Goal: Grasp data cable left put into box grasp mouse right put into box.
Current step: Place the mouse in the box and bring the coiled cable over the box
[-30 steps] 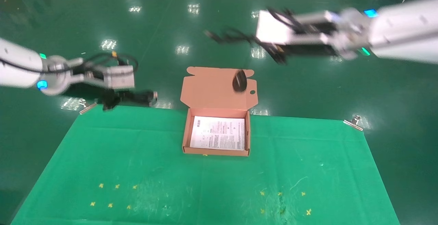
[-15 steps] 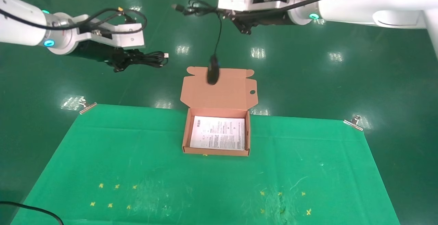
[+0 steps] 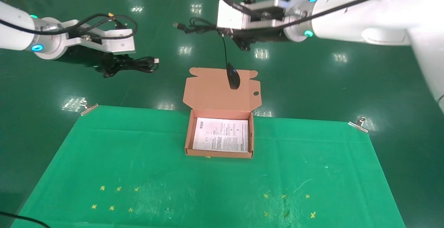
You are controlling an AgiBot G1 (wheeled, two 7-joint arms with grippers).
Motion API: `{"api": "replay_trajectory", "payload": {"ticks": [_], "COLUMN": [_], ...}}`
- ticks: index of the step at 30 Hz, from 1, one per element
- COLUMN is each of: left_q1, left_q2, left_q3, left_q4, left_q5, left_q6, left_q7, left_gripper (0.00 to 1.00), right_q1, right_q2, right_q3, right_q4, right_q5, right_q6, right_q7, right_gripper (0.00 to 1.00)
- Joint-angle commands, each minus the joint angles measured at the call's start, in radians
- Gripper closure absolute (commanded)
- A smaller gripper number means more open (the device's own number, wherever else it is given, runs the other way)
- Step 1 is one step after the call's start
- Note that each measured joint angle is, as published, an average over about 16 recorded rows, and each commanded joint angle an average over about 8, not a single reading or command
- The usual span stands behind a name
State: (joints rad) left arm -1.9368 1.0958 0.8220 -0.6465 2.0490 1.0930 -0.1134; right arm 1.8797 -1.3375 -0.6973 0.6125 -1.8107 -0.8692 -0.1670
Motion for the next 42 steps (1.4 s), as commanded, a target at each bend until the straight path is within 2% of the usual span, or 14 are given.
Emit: {"api": "replay_trajectory", "payload": {"ticks": [1,9,19,28,34,42], "left_q1": [0.003,0.016,0.025,0.038,0.042,0.045], "left_q2": [-0.008,-0.061,-0.109,-0.123,-0.128,-0.131], "left_q3": [0.005,0.024,0.04,0.042,0.042,0.042], "left_q4": [-0.004,-0.056,-0.15,-0.2,-0.215,-0.225], "left_q5": [0.011,0.062,0.117,0.128,0.131,0.133], "left_q6": [0.002,0.029,0.075,0.084,0.086,0.088], "left_q7": [-0.006,-0.068,-0.163,-0.2,-0.21,-0.215], "left_gripper": [1.0,1.0,1.0,1.0,1.0,1.0], "right_q1": [-0.01,-0.08,-0.155,-0.185,-0.184,-0.179], "right_q2": [-0.004,-0.021,-0.031,-0.026,-0.026,-0.028], "right_q3": [-0.006,-0.065,-0.212,-0.341,-0.394,-0.443], "right_q4": [-0.009,0.014,0.064,-0.021,-0.076,-0.087], "right_q5": [-0.001,0.033,0.133,0.174,0.192,0.21], "right_q6": [0.003,0.02,0.109,0.178,0.19,0.201], "right_q7": [0.001,0.039,0.155,0.286,0.319,0.315], "right_gripper": [1.0,1.0,1.0,1.0,0.98,0.02]}}
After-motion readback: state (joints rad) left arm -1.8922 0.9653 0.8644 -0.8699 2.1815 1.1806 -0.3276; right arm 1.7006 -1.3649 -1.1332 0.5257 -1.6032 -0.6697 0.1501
